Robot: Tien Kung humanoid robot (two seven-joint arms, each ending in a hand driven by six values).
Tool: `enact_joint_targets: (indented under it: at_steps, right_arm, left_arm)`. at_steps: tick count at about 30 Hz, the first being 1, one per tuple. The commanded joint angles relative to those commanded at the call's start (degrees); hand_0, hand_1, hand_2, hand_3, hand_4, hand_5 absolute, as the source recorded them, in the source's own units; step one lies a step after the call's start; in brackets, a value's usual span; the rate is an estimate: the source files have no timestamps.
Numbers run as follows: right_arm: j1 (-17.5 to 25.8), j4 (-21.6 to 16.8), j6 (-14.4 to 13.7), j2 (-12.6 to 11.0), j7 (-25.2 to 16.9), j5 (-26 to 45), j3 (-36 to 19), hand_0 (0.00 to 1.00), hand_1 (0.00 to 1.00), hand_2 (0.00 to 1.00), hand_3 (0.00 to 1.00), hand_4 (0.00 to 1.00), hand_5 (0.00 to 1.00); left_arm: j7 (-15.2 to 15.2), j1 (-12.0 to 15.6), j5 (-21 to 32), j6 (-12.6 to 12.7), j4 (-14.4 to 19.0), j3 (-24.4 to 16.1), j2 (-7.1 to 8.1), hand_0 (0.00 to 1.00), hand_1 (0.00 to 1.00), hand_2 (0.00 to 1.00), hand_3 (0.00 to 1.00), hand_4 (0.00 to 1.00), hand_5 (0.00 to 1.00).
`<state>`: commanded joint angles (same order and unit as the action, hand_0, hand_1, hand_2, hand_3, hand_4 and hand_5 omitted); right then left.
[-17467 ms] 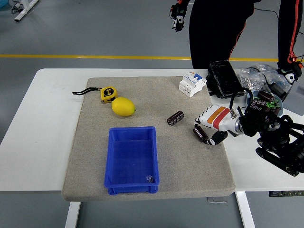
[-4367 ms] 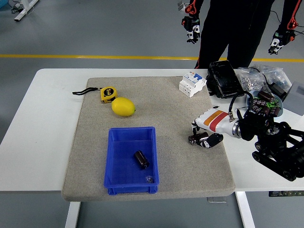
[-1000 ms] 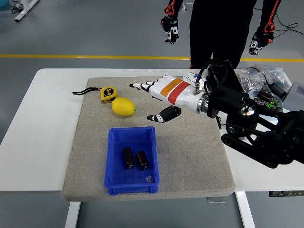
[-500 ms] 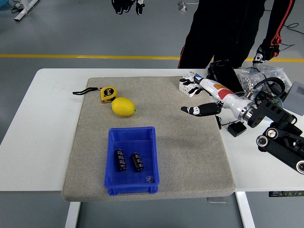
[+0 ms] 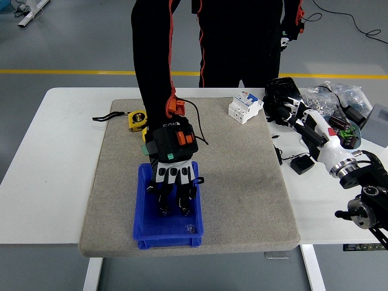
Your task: Pick up the battery,place it into the box
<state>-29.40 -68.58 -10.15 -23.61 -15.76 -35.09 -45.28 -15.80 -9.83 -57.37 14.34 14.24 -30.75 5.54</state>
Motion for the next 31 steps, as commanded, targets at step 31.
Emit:
enact_joint_targets:
  at_steps: [31]
  right_arm:
    - [5.53, 0.61, 0.24, 3.26, -2.06, 0.55, -5.36, 0.825, 0.808, 0.853, 0.89, 0.998, 0.706]
  left_arm:
    - [0.48, -0.26, 0.83, 0.34, 0.08, 0.78, -0.54, 0.578, 0.599, 0.627, 0.579, 0.625, 0.585]
